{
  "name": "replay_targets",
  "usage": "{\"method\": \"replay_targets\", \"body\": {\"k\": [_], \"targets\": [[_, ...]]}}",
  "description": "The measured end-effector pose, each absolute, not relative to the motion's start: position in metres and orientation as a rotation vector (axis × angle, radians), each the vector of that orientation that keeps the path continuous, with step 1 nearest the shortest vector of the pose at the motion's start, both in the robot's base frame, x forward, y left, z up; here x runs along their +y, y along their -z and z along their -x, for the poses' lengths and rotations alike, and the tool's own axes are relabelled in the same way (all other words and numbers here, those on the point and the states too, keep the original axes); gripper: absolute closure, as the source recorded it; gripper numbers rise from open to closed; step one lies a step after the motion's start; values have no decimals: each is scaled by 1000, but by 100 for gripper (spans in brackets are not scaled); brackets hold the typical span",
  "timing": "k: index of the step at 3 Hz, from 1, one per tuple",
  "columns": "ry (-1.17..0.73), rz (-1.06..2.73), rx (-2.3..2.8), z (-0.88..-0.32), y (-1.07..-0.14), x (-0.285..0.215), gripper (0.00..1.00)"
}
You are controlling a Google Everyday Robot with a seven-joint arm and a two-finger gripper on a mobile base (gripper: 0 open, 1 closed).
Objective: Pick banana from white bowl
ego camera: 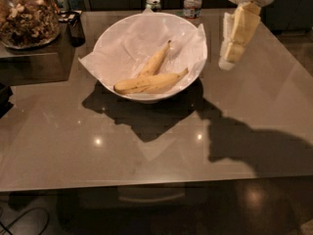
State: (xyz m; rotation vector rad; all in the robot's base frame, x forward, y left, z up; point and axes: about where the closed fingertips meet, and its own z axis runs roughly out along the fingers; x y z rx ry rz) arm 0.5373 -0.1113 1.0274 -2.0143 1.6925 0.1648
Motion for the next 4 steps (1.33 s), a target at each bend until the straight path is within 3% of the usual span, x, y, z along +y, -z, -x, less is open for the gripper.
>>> {"method": "replay_targets", "body": {"k": [2,3,4], "targets": [[-355,2151,1499,-570,-1004,-25,0],[-336,2121,1490,-577,-1007,-20,19],[-319,2093,1506,-577,-1007,-21,30]]}}
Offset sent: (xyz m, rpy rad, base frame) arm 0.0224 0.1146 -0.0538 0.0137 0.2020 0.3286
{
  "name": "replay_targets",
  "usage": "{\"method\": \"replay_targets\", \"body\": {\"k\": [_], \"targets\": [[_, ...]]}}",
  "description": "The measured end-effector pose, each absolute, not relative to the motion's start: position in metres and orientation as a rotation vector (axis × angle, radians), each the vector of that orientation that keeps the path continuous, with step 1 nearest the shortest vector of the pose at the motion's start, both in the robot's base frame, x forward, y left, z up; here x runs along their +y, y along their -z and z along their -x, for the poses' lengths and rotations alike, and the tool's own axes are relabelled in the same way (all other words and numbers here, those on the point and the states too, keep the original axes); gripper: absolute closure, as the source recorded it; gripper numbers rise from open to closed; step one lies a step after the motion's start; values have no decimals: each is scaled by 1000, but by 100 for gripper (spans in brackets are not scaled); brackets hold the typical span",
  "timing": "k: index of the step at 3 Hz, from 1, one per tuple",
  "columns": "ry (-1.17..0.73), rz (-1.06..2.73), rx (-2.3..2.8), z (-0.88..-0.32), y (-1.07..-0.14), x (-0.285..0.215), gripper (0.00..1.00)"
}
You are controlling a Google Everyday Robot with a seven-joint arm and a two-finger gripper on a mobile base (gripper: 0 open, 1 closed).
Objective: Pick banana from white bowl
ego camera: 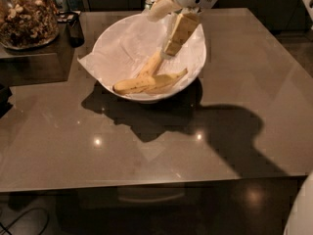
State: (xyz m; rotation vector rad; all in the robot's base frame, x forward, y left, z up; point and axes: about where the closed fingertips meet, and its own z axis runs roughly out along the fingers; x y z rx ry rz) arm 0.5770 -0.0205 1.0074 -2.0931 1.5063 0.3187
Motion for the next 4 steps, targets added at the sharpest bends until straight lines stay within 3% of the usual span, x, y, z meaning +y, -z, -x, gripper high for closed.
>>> {"method": "replay_targets", "body": {"k": [2,4], "targets": [[-514,2081,1555,-577,-957,-17,25],[-553,2088,1554,-592,-940,-13,29]]}}
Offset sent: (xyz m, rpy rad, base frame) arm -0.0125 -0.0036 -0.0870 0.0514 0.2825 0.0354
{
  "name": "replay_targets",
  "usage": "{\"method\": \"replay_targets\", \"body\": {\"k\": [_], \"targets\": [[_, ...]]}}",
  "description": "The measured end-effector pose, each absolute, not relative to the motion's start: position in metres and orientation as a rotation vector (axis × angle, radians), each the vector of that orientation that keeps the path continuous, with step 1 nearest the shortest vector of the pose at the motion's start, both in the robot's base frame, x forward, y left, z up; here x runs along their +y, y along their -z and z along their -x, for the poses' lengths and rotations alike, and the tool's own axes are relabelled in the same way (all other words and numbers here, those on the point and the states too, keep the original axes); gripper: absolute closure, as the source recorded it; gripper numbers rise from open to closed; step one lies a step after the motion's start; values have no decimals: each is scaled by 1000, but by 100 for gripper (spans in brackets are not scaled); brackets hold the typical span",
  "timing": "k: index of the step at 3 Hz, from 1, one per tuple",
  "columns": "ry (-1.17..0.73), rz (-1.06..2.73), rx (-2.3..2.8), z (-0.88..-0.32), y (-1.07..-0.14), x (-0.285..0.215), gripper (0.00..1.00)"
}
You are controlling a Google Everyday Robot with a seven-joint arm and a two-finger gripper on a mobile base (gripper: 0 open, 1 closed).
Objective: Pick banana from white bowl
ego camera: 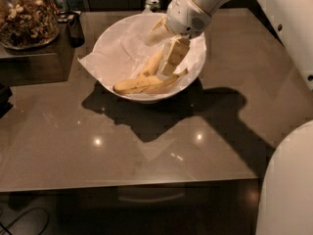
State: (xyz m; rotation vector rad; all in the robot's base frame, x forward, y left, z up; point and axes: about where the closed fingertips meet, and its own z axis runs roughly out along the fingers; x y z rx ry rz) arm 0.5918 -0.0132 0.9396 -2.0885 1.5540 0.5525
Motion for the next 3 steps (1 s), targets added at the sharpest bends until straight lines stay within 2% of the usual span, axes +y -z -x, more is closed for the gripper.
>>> {"method": "replay_targets", "body": {"k": [3], "targets": [[-615,2028,1572,-601,-912,-18,29]]}}
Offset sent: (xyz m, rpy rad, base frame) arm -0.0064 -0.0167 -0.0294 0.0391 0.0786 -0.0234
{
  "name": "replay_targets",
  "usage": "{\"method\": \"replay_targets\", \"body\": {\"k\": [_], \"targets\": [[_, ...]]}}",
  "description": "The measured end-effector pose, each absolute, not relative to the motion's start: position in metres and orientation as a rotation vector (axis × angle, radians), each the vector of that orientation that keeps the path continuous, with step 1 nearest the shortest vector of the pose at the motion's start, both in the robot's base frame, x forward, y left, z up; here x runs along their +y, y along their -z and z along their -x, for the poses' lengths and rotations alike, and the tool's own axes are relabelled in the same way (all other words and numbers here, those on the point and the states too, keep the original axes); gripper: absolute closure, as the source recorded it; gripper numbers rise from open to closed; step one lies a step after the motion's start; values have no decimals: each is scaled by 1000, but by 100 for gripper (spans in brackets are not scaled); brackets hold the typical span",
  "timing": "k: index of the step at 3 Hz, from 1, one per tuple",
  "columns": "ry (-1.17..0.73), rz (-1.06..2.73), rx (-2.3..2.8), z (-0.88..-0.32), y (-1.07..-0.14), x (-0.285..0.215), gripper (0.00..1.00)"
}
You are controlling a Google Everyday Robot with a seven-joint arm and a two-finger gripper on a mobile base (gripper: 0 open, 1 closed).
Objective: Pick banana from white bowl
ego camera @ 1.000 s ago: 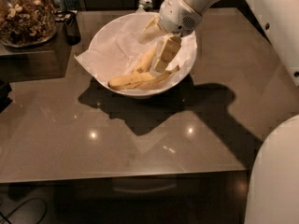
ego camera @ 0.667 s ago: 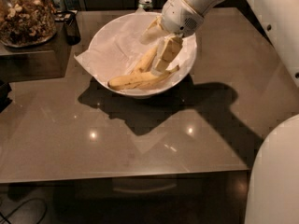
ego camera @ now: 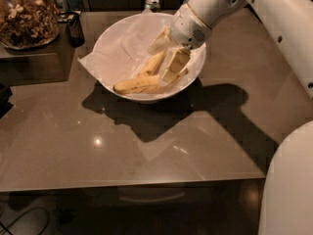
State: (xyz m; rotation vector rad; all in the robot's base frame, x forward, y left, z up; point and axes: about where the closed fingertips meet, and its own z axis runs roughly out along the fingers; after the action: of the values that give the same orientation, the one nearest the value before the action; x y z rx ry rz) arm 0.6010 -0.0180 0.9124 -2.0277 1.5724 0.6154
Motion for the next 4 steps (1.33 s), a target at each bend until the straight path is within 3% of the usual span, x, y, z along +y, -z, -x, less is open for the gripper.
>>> {"method": "replay_targets", "body": {"k": [4], "targets": [[-607,2024,1569,-617,-896,-19,31]]}}
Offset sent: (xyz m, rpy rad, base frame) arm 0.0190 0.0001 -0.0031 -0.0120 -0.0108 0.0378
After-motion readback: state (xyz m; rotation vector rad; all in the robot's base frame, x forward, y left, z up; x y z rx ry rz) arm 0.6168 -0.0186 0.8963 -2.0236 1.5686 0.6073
